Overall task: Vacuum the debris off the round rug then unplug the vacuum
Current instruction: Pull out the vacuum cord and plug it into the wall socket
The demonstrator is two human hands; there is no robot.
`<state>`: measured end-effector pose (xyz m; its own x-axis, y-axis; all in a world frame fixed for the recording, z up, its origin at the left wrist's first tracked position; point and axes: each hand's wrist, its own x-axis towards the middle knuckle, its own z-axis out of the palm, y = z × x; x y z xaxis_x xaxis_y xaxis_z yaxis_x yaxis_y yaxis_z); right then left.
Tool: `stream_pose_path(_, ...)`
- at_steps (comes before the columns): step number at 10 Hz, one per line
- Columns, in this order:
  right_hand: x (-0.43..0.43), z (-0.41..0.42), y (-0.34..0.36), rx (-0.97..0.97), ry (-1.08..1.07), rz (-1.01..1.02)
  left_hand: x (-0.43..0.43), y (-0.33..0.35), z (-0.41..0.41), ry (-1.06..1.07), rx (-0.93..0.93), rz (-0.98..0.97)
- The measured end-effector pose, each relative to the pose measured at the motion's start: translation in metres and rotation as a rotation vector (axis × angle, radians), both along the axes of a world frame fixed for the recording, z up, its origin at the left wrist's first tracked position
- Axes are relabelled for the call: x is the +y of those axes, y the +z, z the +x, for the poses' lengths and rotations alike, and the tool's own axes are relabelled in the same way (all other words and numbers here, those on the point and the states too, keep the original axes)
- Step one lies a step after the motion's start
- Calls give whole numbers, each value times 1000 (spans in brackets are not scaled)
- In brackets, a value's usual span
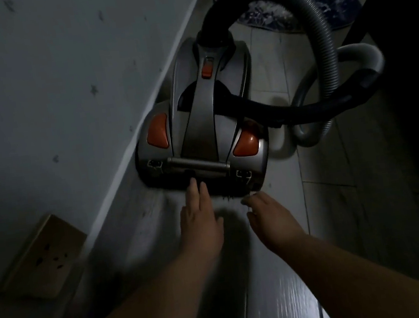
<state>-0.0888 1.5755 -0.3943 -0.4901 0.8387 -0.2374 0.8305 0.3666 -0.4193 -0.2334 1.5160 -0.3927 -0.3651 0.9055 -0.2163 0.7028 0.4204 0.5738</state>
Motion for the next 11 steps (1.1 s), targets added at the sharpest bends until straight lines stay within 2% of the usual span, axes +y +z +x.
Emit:
stream_pose_path(1,10,-7,-17,46,-146,-218,1,-12,4,-56,-82,-127)
stream_pose_path(2,27,-21,-36,179,-361,-421,6,-18,6,-69,-148,-247)
stream_pose_path(4,55,-51,-64,309,-592,-634,32,-9,4,188,-412,-162)
stream_pose_path(5,59,-51,-75,408,-753,-722,35,-16,9,158,-351,-205)
stream_pose_path(6,60,-49,-78,508,-814,-796,36,-23,17,127,-347,-237)
stream_pose_path(7,66,-52,-76,718,-960,-1061,42,-17,21,172,-401,-194)
stream_pose_path(8,67,-52,-75,768,-986,-1072,44,-11,21,181,-419,-184)
stream_pose_path(10,33,-50,-72,572,-774,-917,43,-11,16,117,-377,-208)
stream_pose_path(11,17,-51,-66,721,-820,-1035,40,-14,15,234,-510,-153)
